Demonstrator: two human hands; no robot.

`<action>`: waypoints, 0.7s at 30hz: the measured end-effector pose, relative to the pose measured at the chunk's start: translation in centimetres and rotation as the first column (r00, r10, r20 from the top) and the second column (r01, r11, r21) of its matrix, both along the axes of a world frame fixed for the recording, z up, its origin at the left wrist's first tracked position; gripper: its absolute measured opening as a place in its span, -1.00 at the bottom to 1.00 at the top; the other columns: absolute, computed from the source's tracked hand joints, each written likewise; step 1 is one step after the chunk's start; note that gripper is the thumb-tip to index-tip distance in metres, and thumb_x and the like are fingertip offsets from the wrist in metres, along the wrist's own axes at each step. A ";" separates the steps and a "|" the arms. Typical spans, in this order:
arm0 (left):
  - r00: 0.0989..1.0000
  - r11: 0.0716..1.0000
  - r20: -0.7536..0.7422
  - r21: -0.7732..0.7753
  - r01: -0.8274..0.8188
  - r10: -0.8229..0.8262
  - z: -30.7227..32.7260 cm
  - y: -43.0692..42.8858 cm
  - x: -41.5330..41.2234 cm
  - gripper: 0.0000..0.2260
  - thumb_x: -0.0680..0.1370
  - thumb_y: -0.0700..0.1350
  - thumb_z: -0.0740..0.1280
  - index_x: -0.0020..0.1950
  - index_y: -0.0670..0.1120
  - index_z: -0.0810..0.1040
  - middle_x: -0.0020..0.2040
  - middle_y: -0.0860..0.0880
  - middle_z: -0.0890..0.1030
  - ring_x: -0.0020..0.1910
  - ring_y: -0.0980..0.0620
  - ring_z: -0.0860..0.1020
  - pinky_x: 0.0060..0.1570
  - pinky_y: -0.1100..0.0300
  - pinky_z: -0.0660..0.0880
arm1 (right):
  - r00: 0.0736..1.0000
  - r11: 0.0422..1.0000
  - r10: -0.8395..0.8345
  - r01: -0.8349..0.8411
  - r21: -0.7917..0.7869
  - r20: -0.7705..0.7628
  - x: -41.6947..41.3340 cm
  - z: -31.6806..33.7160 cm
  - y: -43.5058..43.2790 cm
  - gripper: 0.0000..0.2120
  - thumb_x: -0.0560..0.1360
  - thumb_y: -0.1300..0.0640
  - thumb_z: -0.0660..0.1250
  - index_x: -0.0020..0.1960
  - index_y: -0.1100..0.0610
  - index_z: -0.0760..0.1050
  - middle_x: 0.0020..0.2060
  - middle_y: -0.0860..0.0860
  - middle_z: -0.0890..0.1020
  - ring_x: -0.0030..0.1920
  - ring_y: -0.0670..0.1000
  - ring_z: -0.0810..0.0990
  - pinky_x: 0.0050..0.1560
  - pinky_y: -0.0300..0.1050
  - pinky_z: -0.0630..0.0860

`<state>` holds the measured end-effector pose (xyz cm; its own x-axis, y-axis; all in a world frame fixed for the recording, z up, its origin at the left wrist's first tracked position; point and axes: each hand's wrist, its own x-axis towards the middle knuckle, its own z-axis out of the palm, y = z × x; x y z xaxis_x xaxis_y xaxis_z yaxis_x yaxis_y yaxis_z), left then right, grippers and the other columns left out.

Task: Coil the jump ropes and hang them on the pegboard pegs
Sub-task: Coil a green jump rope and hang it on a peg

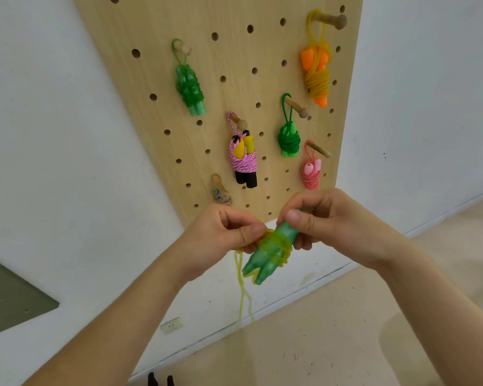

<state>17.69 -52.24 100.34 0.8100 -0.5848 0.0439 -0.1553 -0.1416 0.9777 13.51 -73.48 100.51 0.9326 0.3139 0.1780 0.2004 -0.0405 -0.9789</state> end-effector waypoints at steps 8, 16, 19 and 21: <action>0.923 0.914 -0.267 -0.222 -0.339 0.277 -3.8 -1.9 -1.4 -0.82 0.55 -0.38 0.20 -0.13 -0.20 0.56 -0.46 -0.10 0.51 -0.56 0.08 0.37 -0.55 0.34 0.19 | 0.982 0.942 -0.026 0.086 0.324 -0.187 1.4 -1.1 1.4 -0.77 0.37 0.05 0.44 -0.11 0.21 0.64 -0.28 0.18 0.60 -0.41 0.03 0.52 -0.42 -0.24 0.49; 0.824 0.818 -0.377 -0.232 -0.526 0.423 -7.2 -3.9 -2.8 -0.92 0.60 -0.17 0.26 -0.05 -0.10 0.54 -0.39 -0.12 0.54 -0.56 0.05 0.29 -0.54 0.30 0.24 | 0.875 0.829 -0.295 0.434 0.353 -0.385 2.7 -3.1 3.4 -0.84 0.49 0.20 0.38 -0.02 0.31 0.58 -0.31 0.17 0.61 -0.50 0.02 0.55 -0.48 -0.25 0.53; 0.835 0.819 -0.153 -0.167 -0.548 0.528 -7.8 -3.6 -2.8 -0.92 0.58 -0.16 0.31 -0.02 -0.02 0.60 -0.38 0.01 0.53 -0.49 0.07 0.32 -0.45 0.26 0.30 | 0.861 0.788 -0.283 0.460 0.409 -0.422 2.9 -3.6 3.1 -0.91 0.48 0.28 0.37 -0.02 0.27 0.57 -0.26 0.19 0.61 -0.43 0.07 0.61 -0.36 -0.20 0.61; 0.788 0.817 0.243 -0.029 -0.576 0.565 -8.6 -3.2 -2.9 -0.92 0.53 -0.10 0.39 0.01 0.04 0.60 -0.40 0.12 0.45 -0.42 0.17 0.35 -0.38 0.26 0.37 | 0.847 0.780 -0.330 0.493 0.385 -0.416 3.0 -3.7 3.2 -0.90 0.49 0.32 0.36 0.01 0.26 0.55 -0.23 0.21 0.58 -0.40 0.10 0.62 -0.33 -0.17 0.63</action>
